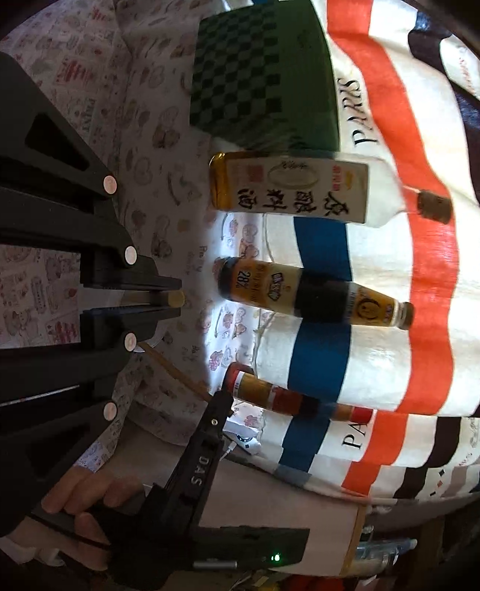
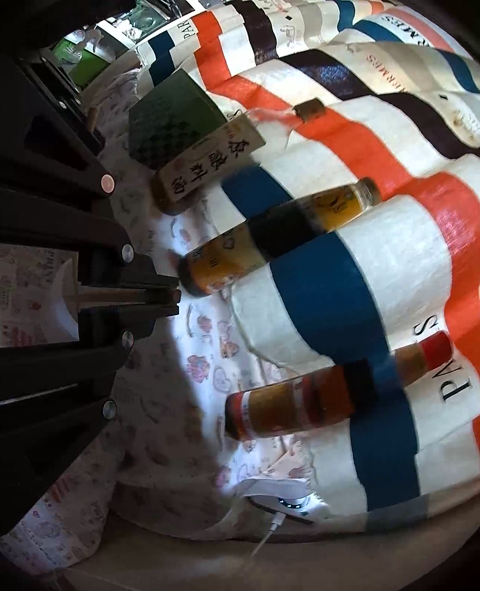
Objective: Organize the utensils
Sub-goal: 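Carry both held chopsticks with left and right tools over the white cup, then open the left and right tools to drop the chopsticks into the cup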
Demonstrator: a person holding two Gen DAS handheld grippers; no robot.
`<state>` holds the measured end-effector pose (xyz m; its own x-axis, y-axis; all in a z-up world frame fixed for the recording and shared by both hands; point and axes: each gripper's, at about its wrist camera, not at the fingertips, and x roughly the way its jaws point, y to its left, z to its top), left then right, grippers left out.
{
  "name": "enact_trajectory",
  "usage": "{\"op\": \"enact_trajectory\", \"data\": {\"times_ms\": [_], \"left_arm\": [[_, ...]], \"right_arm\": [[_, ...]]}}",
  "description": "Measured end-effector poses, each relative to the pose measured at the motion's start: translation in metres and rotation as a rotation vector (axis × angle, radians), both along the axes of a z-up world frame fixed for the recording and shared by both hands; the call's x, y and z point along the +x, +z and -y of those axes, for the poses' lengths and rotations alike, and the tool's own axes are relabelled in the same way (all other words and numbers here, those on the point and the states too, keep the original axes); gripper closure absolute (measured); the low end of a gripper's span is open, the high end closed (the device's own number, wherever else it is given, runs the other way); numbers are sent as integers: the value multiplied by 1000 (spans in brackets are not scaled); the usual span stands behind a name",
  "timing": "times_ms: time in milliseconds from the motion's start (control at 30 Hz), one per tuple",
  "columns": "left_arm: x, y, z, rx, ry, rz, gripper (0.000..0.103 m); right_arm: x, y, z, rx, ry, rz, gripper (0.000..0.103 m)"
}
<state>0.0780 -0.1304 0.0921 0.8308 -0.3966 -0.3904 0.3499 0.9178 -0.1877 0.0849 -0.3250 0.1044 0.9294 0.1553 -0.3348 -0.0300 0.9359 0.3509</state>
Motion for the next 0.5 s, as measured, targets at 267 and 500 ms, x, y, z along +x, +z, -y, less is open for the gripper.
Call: {"op": "enact_trajectory", "data": {"times_ms": [267, 500], "left_arm": [[17, -19, 9, 41, 25, -32, 97], [9, -13, 4, 50, 89, 20, 84]], "right_arm": [[3, 2, 5, -2, -4, -18, 95], [4, 2, 8, -27, -47, -40, 95]]}}
